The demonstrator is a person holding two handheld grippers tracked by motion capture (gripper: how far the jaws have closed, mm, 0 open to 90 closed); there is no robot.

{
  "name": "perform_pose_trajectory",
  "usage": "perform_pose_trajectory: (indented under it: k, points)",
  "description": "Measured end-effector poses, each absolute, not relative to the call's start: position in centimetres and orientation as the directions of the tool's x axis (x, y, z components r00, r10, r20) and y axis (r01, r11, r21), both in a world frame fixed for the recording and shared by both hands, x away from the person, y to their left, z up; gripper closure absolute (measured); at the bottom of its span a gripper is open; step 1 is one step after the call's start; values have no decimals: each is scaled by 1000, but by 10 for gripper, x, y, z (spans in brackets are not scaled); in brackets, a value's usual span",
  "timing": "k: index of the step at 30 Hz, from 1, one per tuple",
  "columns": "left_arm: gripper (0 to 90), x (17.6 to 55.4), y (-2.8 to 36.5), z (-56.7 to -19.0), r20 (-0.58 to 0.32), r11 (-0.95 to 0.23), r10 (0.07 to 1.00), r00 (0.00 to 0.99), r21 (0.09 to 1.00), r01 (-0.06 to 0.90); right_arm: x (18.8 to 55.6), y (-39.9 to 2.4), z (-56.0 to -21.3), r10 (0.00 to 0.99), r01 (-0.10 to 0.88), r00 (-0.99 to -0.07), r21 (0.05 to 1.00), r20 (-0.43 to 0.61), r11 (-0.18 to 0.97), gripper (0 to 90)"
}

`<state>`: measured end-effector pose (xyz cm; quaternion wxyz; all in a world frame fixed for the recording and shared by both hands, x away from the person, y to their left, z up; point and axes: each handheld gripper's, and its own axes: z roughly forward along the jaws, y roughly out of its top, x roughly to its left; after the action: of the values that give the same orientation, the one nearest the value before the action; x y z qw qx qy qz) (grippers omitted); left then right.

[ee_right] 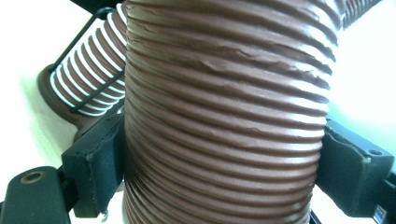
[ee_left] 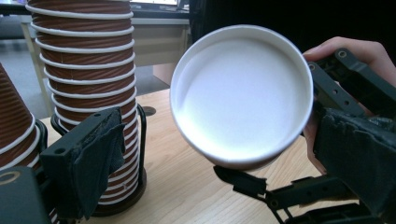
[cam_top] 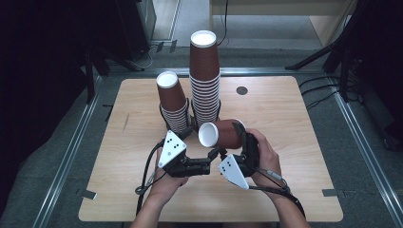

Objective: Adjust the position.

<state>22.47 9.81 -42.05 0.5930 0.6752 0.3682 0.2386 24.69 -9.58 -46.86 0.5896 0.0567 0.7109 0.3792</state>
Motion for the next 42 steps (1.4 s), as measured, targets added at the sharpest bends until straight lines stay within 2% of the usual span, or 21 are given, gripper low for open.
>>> perform_pose_trajectory:
  k: [5,10,12,17,42]
  points:
    - [43,227,98,-422,-130,-32,770,625,970,241,245,-93,-471,503,-386,-312,592,-806,707,123]
    - [75,226,94,-426,-102,-88,763,638,962,259,242,-91,-473,478,-403,-320,574,-818,712,123]
    - [131,224,93,-426,-93,-104,759,644,960,260,242,-91,-472,473,-408,-318,569,-822,714,123]
    - [188,223,93,-425,-107,-91,757,645,960,265,240,-91,-473,452,-426,-320,553,-832,716,123]
    - [205,225,102,-427,-145,-92,726,672,948,304,239,-91,-478,403,-458,-302,503,-864,733,123]
